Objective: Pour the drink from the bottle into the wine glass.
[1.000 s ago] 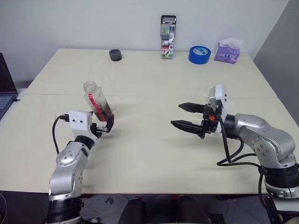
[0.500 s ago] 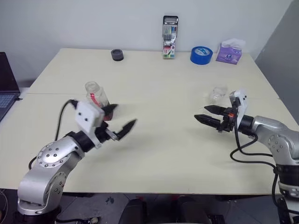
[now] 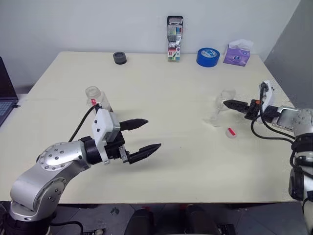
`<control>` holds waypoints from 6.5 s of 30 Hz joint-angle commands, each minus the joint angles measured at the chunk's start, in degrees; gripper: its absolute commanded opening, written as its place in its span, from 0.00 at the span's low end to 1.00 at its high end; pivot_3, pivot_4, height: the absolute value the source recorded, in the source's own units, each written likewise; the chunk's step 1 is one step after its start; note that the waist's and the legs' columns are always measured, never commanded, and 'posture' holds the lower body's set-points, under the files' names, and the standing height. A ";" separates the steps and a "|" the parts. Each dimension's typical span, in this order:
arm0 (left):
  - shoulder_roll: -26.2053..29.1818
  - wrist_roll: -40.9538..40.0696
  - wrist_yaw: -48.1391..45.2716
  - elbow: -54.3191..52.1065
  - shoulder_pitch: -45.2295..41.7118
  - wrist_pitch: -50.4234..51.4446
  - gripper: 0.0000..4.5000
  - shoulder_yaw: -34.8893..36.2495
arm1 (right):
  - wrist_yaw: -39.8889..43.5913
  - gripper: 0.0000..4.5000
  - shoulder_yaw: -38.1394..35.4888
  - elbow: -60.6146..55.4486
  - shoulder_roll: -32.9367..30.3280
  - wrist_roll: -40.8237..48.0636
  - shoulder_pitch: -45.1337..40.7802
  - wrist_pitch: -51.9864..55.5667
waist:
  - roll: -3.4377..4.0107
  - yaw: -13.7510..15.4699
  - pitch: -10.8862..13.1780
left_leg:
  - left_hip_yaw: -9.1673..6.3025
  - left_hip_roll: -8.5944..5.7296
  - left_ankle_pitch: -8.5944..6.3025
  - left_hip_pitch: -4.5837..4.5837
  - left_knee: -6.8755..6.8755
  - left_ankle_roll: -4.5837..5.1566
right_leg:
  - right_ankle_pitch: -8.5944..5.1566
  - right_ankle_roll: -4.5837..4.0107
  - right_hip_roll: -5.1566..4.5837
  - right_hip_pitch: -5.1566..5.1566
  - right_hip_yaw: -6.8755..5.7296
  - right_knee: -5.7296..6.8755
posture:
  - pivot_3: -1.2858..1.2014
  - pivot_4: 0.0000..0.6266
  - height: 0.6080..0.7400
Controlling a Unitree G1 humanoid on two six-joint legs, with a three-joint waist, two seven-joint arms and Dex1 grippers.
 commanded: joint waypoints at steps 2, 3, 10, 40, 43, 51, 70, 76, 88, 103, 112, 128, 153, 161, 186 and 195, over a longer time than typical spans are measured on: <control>0.10 -1.06 -0.02 -1.18 0.29 -0.88 1.00 0.75 | 0.30 1.00 -0.68 12.88 -0.08 -4.44 -7.53 -1.39 | 0.00 -0.06 0.00 | 0.02 0.00 0.01 0.02 0.00 -0.01 | 0.00 0.00 0.00 0.00 0.02 0.02 | 0.52 0.24 1.00; 0.21 -1.00 0.00 -1.27 0.71 -0.96 1.00 1.00 | 0.88 1.00 -0.58 14.95 -0.04 -5.38 -8.63 -1.88 | 0.00 -0.04 0.00 | 0.02 0.00 0.00 0.02 0.00 -0.01 | 0.00 0.00 0.00 -0.01 0.02 0.02 | 0.52 0.24 1.00; 0.25 -0.78 0.66 -2.59 3.68 -1.39 1.00 1.62 | 3.19 1.00 -1.49 22.92 2.16 -8.07 -13.25 -1.25 | 0.01 -0.04 0.01 | 0.03 0.01 0.01 -0.01 -0.02 -0.02 | 0.00 0.00 0.00 -0.01 0.02 -0.04 | 0.52 0.24 1.00; 0.83 -1.35 3.11 -5.51 6.94 -0.99 1.00 3.13 | -3.28 0.87 -8.05 31.09 10.10 -14.11 -16.38 -12.49 | 0.03 -0.02 0.01 | 0.02 0.00 0.09 -0.03 -0.01 -0.17 | 0.00 0.00 -0.01 -0.02 0.01 -0.03 | 0.52 0.24 1.00; 0.81 -1.56 3.42 -5.86 6.89 -0.72 1.00 2.92 | -2.16 0.64 -7.62 31.03 10.43 -14.99 -16.51 -12.50 | 0.03 -0.06 0.01 | 0.03 0.00 0.09 -0.03 -0.02 -0.17 | 0.00 0.00 -0.01 -0.02 0.02 -0.03 | 0.52 0.24 1.00; 1.23 -2.64 3.81 -6.66 7.71 -0.23 1.00 3.46 | 3.07 0.05 -4.97 29.67 12.43 -17.32 -18.64 -12.96 | 0.04 -0.11 0.01 | 0.03 0.01 0.09 -0.01 -0.02 -0.16 | 0.01 -0.01 -0.01 -0.02 0.02 -0.01 | 0.52 0.24 1.00; -16.46 14.47 21.27 -13.69 34.21 -13.86 1.00 6.36 | -11.53 0.04 12.60 6.29 44.37 -31.07 -5.48 -66.79 | 0.05 0.13 -0.01 | -0.01 -0.06 0.10 -0.10 -0.01 -0.21 | 0.01 0.00 -0.17 -0.18 -0.07 0.08 | 0.52 0.24 1.00; -22.99 16.78 28.11 -16.94 37.82 -14.90 1.00 5.12 | -18.96 0.04 12.56 18.75 46.55 -33.72 -6.22 -76.64 | 0.11 -0.86 0.03 | 0.16 -0.04 0.10 -0.01 -0.05 -0.22 | 0.01 -0.01 -0.16 -0.18 0.08 0.09 | 0.52 0.24 1.00; -23.81 19.88 29.74 -17.47 39.98 -16.68 1.00 2.41 | -22.29 0.04 13.23 27.09 46.64 -36.79 -4.73 -67.33 | 0.29 -2.13 -0.11 | 0.34 -0.03 -0.01 0.33 -0.26 -0.02 | 0.00 0.00 -0.16 0.01 0.24 0.02 | 0.52 0.24 1.00; -23.96 19.78 28.52 -16.69 41.53 -18.05 1.00 1.12 | -17.32 0.04 17.06 1.92 38.43 -37.95 10.83 -49.28 | 0.92 -1.25 -1.11 | 0.28 -0.10 -0.19 2.08 -1.05 0.25 | -0.08 0.02 -0.24 1.87 0.17 -0.94 | 0.52 0.24 1.00; -23.62 19.55 28.69 -15.10 38.54 -17.53 1.00 1.57 | -19.40 0.04 15.52 2.93 44.36 -34.77 7.92 -63.96 | 0.88 -1.38 -1.01 | 0.27 -0.09 -0.19 1.97 -1.09 0.24 | -0.09 0.03 -0.21 1.75 0.15 -0.97 | 0.52 0.24 1.00; -24.44 20.49 29.81 -15.05 38.33 -17.51 1.00 1.78 | -24.14 0.04 15.78 25.00 48.72 -38.51 -4.25 -76.21 | 0.48 -1.73 -0.39 | 0.28 0.00 -0.19 1.77 -1.13 0.20 | -0.17 -0.12 -0.14 1.42 0.16 -0.80 | 0.52 0.24 1.00; -23.69 21.19 29.98 -10.94 35.31 -18.56 1.00 3.13 | -18.70 1.00 14.06 16.61 41.61 -36.98 2.33 -76.49 | 0.52 -1.04 -0.04 | 0.24 -0.01 -0.19 1.61 -1.26 0.19 | -0.22 -0.19 -0.18 1.27 0.07 -0.88 | 0.52 0.24 1.00; -24.58 21.97 31.75 -6.93 33.95 -20.36 1.00 6.70 | -4.08 1.00 15.55 -27.92 27.83 -29.47 21.96 -55.34 | 0.63 0.04 0.01 | 0.12 -0.01 -0.19 0.90 -1.18 0.18 | -0.23 -0.14 -0.19 0.74 -0.05 -0.92 | 0.52 0.24 1.00; -25.30 31.22 34.33 21.56 7.13 -24.93 1.00 4.42 | 15.17 1.00 15.16 -60.21 11.44 -4.83 27.98 -29.91 | 0.17 0.45 0.11 | -0.23 -0.04 -0.18 0.89 -0.93 0.17 | -0.22 -0.14 -0.21 0.90 -0.40 -0.82 | 0.52 0.24 1.00; -24.19 32.37 31.53 31.64 0.35 -29.10 1.00 3.91 | 12.93 1.00 15.10 -60.65 11.41 -4.89 27.81 -29.19 | 0.15 0.43 0.10 | -0.24 -0.04 -0.16 0.90 -0.93 0.15 | -0.22 -0.14 -0.21 0.90 -0.43 -0.80 | 0.52 0.24 1.00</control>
